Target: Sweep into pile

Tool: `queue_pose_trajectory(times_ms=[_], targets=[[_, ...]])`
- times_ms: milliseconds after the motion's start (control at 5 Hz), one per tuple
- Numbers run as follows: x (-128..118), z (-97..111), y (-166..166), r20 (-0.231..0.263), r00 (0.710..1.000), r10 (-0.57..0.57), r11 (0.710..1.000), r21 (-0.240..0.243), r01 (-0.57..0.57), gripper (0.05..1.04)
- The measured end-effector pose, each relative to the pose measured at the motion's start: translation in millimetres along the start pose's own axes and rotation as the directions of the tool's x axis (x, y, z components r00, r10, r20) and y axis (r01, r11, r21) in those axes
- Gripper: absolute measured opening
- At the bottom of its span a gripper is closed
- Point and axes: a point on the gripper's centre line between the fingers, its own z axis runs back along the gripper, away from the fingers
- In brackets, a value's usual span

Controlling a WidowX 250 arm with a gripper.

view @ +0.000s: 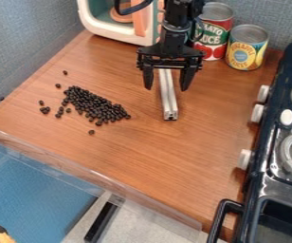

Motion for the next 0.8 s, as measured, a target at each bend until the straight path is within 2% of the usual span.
queue_pose_trajectory(times_ms=[200,400,600,800], targets=[[0,1,-5,0.018,1.000,0.006,1.000,0.003,-0.006,0.958],[-2,-17,0,0.004,1.000,0.019,0.998,0.055,-0.020,0.700],[0,-18,3,0.000,0.999,0.053,0.993,0.101,-0.053,0.408],[0,-18,3,0.000,0.998,0.055,0.990,0.132,-0.054,0.385]])
